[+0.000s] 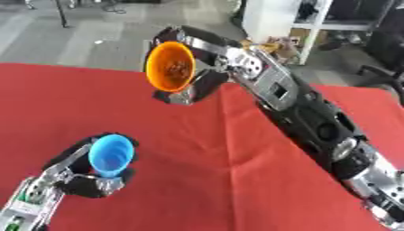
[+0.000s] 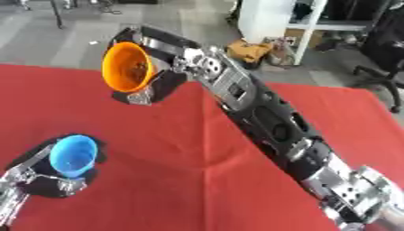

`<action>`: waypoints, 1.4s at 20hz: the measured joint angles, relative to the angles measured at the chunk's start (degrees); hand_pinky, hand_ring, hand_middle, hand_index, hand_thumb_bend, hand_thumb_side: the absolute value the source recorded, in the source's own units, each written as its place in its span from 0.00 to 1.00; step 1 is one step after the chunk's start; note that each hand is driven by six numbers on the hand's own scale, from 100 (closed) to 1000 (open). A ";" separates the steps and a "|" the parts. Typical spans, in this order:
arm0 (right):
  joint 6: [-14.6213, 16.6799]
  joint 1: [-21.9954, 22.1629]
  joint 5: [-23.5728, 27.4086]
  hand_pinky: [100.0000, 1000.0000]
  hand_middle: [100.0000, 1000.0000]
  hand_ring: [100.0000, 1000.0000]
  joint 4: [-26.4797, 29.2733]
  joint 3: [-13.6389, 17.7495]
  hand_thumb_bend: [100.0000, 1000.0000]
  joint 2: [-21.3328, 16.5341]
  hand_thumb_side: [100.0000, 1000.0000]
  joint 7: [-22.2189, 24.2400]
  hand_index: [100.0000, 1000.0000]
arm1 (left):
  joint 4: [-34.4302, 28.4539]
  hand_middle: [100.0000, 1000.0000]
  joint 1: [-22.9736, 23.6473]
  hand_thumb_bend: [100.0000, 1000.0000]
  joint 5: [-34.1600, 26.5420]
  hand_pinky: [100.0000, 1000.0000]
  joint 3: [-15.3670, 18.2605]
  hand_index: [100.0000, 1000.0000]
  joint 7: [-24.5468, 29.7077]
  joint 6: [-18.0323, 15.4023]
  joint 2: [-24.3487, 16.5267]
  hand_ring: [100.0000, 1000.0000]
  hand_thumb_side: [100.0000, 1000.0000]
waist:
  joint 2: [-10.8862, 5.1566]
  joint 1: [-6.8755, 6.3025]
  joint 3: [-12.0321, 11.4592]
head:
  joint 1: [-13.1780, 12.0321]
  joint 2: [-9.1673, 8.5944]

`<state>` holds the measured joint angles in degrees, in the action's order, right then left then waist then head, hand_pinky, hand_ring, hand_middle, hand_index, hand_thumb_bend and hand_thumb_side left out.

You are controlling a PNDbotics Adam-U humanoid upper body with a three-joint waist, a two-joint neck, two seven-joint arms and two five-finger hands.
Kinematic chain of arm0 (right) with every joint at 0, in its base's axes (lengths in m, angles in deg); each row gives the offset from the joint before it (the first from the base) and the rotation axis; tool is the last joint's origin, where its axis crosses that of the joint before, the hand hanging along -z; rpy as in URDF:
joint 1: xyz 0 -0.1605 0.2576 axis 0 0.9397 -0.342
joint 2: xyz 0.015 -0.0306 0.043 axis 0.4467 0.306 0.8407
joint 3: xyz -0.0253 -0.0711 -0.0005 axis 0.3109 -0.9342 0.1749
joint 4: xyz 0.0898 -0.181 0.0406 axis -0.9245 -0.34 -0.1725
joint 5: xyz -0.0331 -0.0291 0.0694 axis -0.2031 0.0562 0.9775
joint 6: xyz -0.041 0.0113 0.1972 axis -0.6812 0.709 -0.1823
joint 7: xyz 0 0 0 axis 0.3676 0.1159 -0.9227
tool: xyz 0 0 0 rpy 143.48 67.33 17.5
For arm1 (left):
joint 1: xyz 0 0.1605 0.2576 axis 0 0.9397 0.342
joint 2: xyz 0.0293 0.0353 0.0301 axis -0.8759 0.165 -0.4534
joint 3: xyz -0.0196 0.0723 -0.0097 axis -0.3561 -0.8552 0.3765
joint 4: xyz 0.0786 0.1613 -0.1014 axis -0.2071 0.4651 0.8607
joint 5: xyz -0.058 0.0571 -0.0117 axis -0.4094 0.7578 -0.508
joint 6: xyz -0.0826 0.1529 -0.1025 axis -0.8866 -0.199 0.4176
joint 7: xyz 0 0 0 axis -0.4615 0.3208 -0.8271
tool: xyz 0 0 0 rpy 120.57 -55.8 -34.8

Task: Pour the contents of one cup into another cup.

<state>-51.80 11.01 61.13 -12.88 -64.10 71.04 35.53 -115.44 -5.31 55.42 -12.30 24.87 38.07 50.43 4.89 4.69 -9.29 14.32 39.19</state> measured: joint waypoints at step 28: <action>10.99 -0.52 -27.07 0.64 0.43 0.51 -0.70 0.26 0.20 5.42 0.00 -7.38 0.59 | 2.77 0.36 -2.13 0.00 -0.80 0.59 -1.39 0.74 3.19 -1.45 1.38 0.60 0.00 | 0.06 0.04 -0.19 | 0.20 -0.08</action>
<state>-40.81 10.50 34.06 -13.59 -63.83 76.46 28.15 -112.66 -7.44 54.62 -13.69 28.06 36.62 51.82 4.94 4.73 -9.48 14.52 39.11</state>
